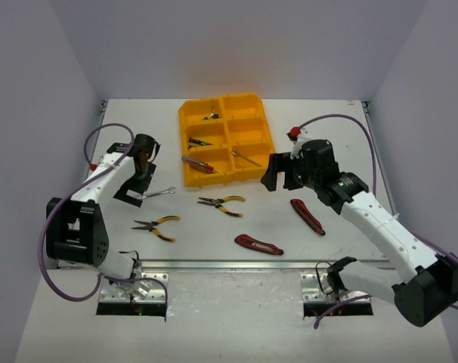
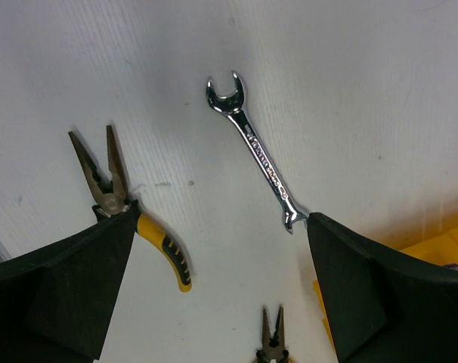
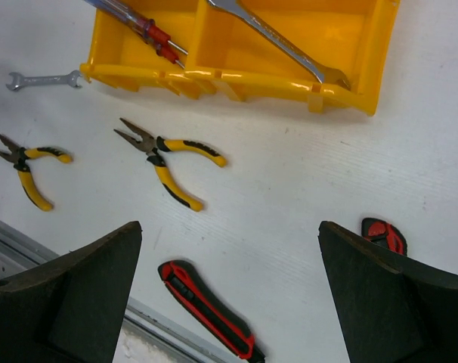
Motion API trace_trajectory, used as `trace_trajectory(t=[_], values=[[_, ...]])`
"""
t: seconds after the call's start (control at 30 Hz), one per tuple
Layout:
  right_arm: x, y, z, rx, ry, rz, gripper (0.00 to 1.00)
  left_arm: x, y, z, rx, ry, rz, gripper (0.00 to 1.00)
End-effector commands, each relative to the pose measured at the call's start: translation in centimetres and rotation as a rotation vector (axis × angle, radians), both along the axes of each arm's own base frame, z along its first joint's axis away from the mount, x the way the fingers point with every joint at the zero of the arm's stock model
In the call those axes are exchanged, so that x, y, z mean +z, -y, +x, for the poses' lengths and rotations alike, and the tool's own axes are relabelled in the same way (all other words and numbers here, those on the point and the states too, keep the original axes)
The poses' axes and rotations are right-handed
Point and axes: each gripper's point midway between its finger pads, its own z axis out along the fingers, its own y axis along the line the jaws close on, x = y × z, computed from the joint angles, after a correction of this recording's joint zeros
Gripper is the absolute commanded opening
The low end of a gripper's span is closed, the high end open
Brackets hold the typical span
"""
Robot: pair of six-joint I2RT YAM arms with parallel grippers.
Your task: Sort the tools into containers
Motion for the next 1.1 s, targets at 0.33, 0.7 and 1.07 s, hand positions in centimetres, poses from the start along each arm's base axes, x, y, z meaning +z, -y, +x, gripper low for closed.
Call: trace_trajectory(t=[0.33,0.7,1.07], values=[[-0.8,1.2,-1.9,-0.044,0.045,0.056,0.99,-5.7,2.5,4.4,0.145,-0.097,-0.122,0.7],[-0.7,1.4,-2.5,-0.014,0.076,0.049,0.99,-9.2,1.8,3.3,0.161,-0.088,-0.112,0.59],[0.4,1.3,-2.6,-0.02,0.126,0.094,0.99,-11.1,-0.2,1.5,0.193,-0.139,-0.06,0.43]])
